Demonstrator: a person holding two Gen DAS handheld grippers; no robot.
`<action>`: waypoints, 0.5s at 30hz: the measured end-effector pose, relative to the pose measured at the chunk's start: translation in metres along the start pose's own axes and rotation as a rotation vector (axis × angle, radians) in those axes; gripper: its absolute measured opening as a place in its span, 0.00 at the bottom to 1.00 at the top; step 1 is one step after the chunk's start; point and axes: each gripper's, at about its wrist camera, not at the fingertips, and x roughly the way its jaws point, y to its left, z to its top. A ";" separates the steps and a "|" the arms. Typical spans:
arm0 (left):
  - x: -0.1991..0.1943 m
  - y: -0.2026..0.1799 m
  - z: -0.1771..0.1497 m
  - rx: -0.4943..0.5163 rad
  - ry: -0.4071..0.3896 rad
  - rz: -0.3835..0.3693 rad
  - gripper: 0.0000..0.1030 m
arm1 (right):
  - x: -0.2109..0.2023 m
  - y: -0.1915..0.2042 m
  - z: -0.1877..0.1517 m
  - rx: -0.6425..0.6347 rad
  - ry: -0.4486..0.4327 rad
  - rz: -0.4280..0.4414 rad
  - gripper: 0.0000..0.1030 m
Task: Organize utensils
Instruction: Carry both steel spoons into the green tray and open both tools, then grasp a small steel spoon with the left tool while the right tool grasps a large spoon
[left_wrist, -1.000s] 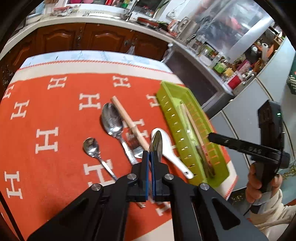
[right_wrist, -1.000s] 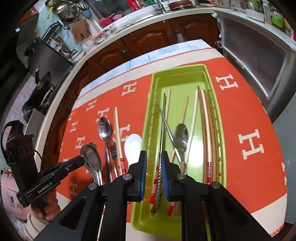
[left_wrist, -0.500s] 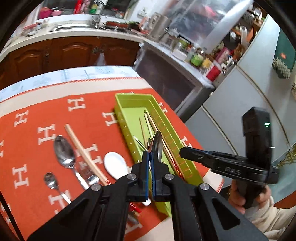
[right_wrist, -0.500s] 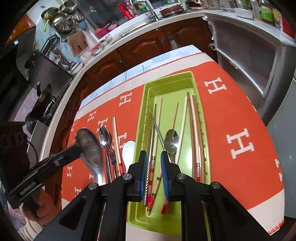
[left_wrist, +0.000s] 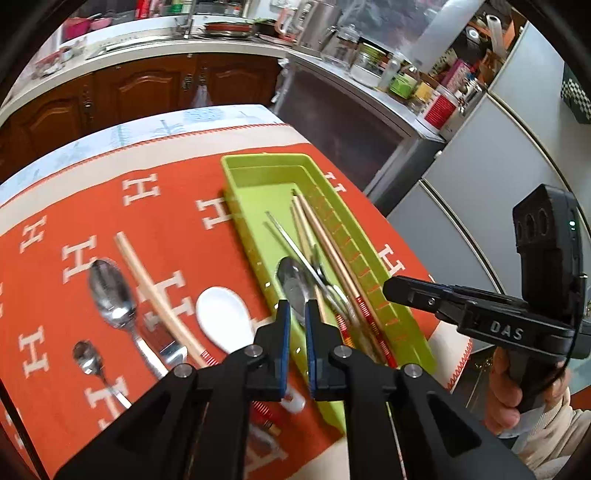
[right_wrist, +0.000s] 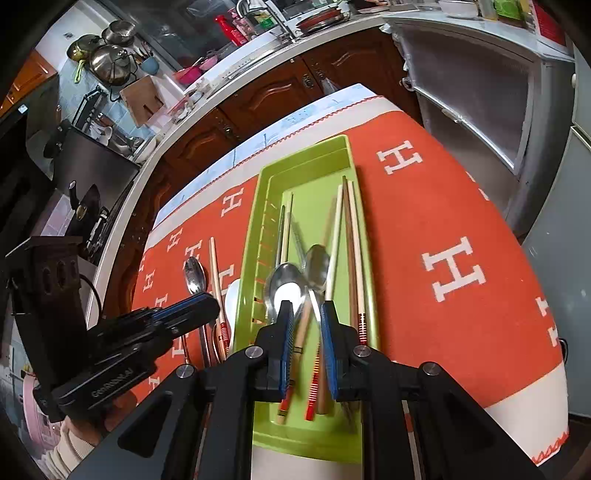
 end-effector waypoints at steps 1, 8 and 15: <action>-0.006 0.003 -0.003 -0.008 -0.005 0.014 0.08 | 0.001 0.003 0.000 -0.004 0.002 0.003 0.15; -0.048 0.041 -0.030 -0.124 -0.025 0.137 0.17 | 0.018 0.036 -0.003 -0.081 0.044 0.043 0.15; -0.082 0.078 -0.056 -0.235 -0.061 0.232 0.34 | 0.032 0.080 -0.007 -0.179 0.085 0.082 0.15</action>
